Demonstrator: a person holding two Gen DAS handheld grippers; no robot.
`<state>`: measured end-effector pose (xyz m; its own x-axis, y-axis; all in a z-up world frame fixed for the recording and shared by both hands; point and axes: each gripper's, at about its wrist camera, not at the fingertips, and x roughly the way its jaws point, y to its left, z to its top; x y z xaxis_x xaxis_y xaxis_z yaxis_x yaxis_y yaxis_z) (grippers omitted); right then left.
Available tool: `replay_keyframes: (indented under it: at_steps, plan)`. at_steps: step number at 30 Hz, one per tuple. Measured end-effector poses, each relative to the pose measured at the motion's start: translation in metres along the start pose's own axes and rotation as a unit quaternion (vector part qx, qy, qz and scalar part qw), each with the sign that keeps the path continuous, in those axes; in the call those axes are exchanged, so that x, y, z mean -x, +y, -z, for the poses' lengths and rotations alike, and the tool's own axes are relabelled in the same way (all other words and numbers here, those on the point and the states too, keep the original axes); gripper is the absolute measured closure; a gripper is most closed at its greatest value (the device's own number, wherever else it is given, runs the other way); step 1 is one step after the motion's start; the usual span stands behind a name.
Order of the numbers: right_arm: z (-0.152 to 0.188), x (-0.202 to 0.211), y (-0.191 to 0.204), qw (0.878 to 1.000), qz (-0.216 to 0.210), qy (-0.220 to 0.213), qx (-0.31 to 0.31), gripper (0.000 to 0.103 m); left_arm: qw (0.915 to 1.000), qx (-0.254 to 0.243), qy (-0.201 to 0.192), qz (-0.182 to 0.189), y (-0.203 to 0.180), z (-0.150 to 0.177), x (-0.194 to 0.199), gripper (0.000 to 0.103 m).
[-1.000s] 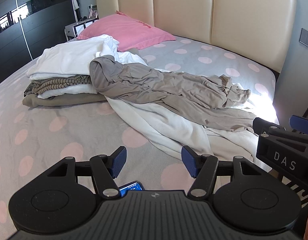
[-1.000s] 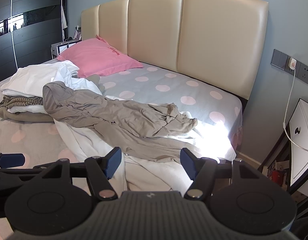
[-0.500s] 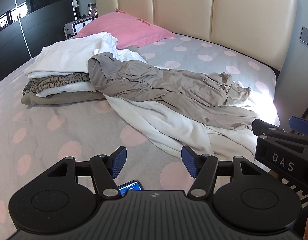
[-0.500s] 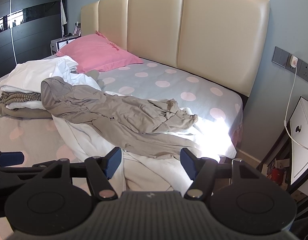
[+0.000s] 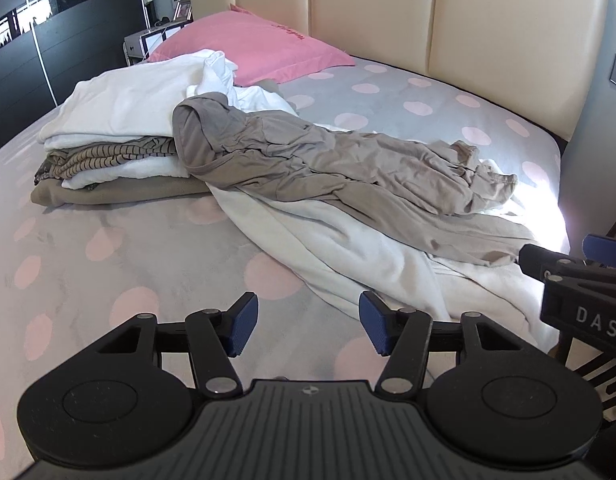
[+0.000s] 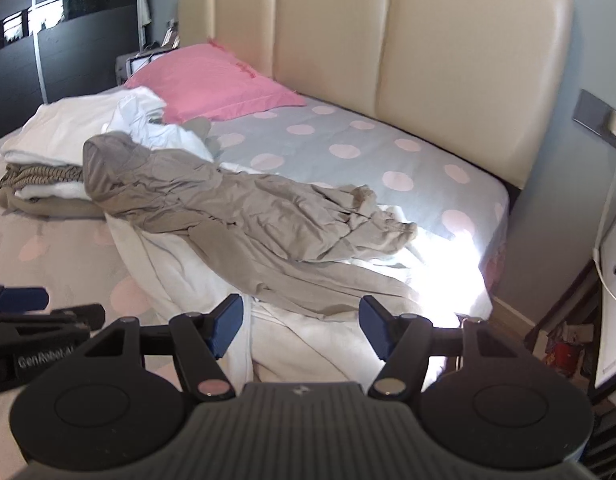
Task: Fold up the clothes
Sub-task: 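Move both grippers toward the crumpled brown shirt on the bed, then close both grippers on the brown shirt's hood edge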
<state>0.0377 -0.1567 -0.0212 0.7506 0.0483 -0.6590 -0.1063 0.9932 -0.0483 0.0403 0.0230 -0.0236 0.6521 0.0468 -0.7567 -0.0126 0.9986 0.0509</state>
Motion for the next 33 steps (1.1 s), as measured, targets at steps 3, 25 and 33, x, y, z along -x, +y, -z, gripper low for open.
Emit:
replay_keyframes:
  at_steps: [3, 25, 33]
  plan:
    - [-0.013, -0.022, 0.005, 0.999, -0.025, 0.01, 0.038, 0.04, 1.0, 0.004, 0.002, 0.001, 0.012, -0.011, -0.018, 0.052]
    - [-0.057, -0.182, 0.043, 0.989, -0.104, 0.076, 0.077, 0.059, 0.9942, 0.075, 0.028, 0.072, 0.053, -0.086, -0.179, 0.078]
    - [-0.067, -0.178, 0.044, 0.988, -0.118, 0.081, 0.057, 0.102, 0.9961, 0.067, 0.004, 0.057, 0.051, -0.087, -0.166, 0.101]
